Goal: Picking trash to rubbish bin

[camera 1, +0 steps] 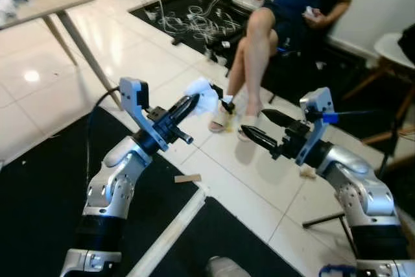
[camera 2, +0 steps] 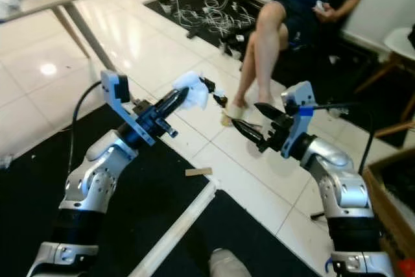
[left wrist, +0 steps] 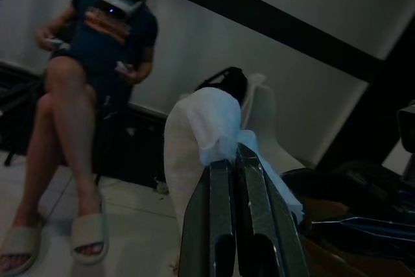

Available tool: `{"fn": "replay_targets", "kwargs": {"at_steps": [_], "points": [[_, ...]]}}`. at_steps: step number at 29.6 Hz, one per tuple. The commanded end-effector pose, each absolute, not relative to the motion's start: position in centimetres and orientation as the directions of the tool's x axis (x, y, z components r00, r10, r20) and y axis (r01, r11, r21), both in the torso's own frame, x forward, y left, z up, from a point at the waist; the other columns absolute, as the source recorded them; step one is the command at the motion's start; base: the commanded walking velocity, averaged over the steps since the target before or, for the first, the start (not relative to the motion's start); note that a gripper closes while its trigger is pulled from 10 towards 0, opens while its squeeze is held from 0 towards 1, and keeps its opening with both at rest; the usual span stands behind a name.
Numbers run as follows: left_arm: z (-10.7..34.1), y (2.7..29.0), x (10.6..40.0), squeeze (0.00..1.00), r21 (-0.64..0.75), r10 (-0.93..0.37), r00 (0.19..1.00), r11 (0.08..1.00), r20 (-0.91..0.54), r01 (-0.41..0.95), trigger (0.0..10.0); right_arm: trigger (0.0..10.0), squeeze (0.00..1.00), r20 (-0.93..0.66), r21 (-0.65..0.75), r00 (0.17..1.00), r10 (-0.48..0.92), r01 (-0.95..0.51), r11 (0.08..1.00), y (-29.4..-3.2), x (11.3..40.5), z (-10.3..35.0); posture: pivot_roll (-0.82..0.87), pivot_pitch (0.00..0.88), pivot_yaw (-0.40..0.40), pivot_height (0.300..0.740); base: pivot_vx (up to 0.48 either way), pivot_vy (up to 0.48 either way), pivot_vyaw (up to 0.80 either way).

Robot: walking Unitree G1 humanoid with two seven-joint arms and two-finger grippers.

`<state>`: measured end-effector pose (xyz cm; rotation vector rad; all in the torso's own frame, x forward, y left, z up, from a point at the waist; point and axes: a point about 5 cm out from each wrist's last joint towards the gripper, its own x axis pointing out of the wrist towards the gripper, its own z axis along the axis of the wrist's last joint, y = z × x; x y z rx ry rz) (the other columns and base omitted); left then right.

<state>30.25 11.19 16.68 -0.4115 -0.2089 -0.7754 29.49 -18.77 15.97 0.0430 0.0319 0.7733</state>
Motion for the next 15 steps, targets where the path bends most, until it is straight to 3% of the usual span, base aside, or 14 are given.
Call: {"fn": "replay_targets", "kwargs": {"at_steps": [1, 15], "points": [[16.41, 11.01, 30.28, 0.0, -0.268, -0.637, 0.702, 0.65, 0.318, 0.711, 10.0, 10.0, 0.0, -0.035, 0.058, 0.716, 0.697, -0.695, 0.717, -18.98, 29.41, 15.62, -0.08, 0.0, -0.018, 0.74, 0.0, 0.0, -0.77], [16.37, 10.87, 30.2, 0.0, -0.262, -0.643, 0.695, 0.645, 0.32, 0.718, 10.0, 10.0, 0.0, -0.052, 0.058, 0.682, 0.729, -0.727, 0.684, -18.71, 28.93, 15.4, -0.08, 0.0, -0.017, 0.74, 0.0, 0.0, -0.77]]}}
